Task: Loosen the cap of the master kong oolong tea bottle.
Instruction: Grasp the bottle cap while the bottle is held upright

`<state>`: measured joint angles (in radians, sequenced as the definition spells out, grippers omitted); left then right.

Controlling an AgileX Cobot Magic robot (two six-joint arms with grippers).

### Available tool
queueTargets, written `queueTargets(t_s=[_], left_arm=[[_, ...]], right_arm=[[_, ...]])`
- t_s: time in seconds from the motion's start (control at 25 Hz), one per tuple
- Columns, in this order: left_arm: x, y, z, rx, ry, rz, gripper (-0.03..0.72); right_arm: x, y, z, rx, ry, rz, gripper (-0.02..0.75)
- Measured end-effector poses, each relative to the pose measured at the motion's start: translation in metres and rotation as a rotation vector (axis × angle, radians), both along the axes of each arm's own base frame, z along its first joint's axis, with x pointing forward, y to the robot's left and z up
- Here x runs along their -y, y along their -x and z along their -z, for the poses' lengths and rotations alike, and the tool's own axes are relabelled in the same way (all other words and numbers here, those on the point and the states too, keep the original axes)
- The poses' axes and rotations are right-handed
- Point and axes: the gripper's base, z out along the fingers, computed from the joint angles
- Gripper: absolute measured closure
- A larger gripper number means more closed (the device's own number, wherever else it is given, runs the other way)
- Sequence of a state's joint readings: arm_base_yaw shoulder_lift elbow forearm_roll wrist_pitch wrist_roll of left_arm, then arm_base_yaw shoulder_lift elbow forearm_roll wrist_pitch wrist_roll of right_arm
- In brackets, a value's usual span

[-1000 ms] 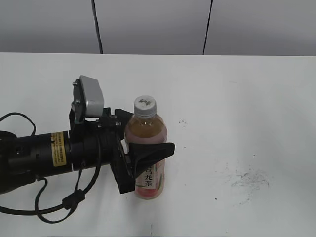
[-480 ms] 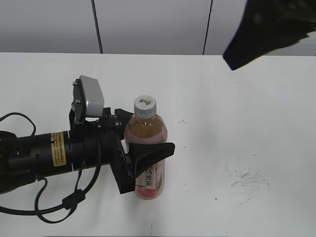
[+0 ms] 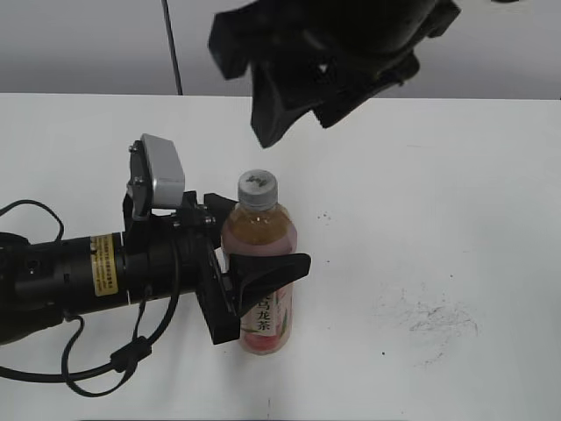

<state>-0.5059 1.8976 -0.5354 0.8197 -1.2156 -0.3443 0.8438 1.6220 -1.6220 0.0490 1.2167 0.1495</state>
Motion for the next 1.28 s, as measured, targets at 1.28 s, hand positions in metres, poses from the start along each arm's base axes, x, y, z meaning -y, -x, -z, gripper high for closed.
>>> queueTargets(t_s=[1.28], left_arm=[[0.000, 0.000, 0.000, 0.000, 0.001, 0.001, 0.244]], right_arm=[[-0.040, -0.024, 0.056, -0.135, 0.080, 0.034, 0.321]])
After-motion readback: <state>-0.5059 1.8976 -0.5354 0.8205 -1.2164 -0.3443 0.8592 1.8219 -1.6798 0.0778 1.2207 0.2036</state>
